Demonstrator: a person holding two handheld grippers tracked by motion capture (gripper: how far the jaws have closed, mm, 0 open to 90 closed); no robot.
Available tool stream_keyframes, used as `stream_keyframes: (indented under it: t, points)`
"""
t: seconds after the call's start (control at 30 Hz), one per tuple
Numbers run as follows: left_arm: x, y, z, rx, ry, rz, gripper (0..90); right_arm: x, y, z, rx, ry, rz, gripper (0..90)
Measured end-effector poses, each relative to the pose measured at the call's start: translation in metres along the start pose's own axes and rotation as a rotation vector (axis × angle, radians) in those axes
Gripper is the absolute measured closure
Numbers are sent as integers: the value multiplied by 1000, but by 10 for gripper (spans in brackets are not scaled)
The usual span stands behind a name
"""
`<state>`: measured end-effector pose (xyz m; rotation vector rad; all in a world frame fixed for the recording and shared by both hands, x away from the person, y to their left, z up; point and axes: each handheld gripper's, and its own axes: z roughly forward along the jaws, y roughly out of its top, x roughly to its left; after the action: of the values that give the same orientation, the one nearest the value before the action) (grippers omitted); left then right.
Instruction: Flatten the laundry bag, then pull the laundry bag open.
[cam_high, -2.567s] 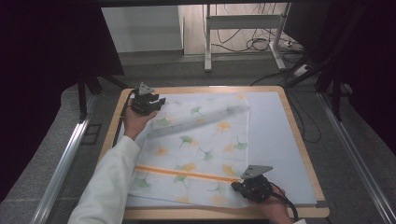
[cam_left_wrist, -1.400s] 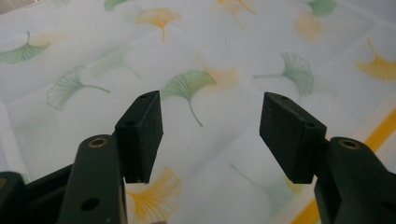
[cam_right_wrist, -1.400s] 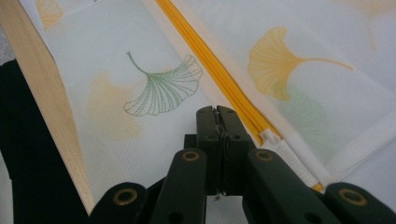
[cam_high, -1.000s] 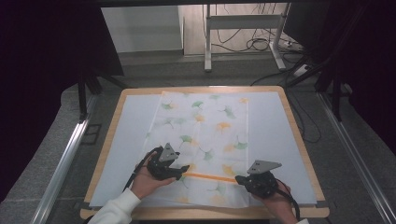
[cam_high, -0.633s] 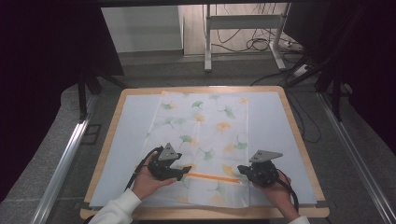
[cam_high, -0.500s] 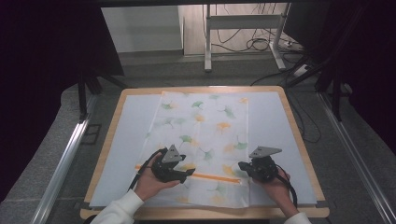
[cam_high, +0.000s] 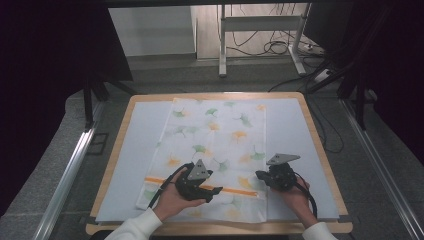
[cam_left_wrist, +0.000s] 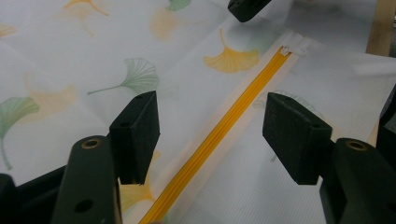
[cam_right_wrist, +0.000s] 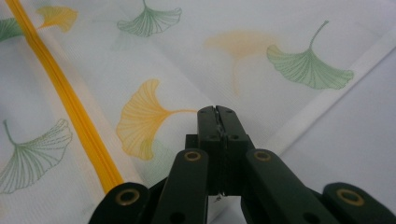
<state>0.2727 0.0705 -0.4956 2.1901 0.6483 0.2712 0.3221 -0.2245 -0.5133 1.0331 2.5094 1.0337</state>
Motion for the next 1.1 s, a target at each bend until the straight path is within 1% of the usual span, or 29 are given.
stream_keyframes:
  t: [0.13,0.2,0.3,0.33,0.37,0.4,0.5,0.57,0.6,0.67,0.7,0.77,0.8,0.87,0.97,1.1]
  points:
    - [-5,5,8,1,-16,1,360,1,-2,2,19,4,0,885]
    - [-8,8,11,1,-19,13,363,2,-2,4,22,4,-10,885]
    - [-12,12,16,5,-27,25,364,1,-3,6,39,7,-6,885]
    - [-14,13,18,-2,-30,19,364,0,-4,6,35,11,0,885]
    - [-15,14,19,5,-34,26,364,0,-4,5,38,12,0,885]
    - [-17,15,20,1,-39,26,363,-1,-4,5,37,11,-1,885]
    - [-22,19,23,5,-50,42,363,-1,-5,5,31,14,5,885]
    - [-24,22,25,11,-55,60,363,-1,-6,4,31,13,0,885]
    - [-25,23,26,8,-57,58,363,-1,-6,4,31,11,-1,885]
    - [-28,25,28,15,-62,70,363,0,-7,4,28,10,-1,885]
    - [-30,25,30,10,-64,64,365,0,-7,4,27,12,-1,885]
    - [-33,26,33,20,-70,77,366,-1,-7,4,27,20,7,885]
    - [-35,27,35,18,-72,76,368,-2,-7,4,25,24,4,885]
    - [-39,29,38,27,-75,92,369,-3,-7,4,22,27,11,885]
    - [-44,33,44,22,-87,83,373,-2,-8,4,18,27,15,885]
    - [-52,41,55,32,-99,101,391,-3,-9,3,16,35,20,885]
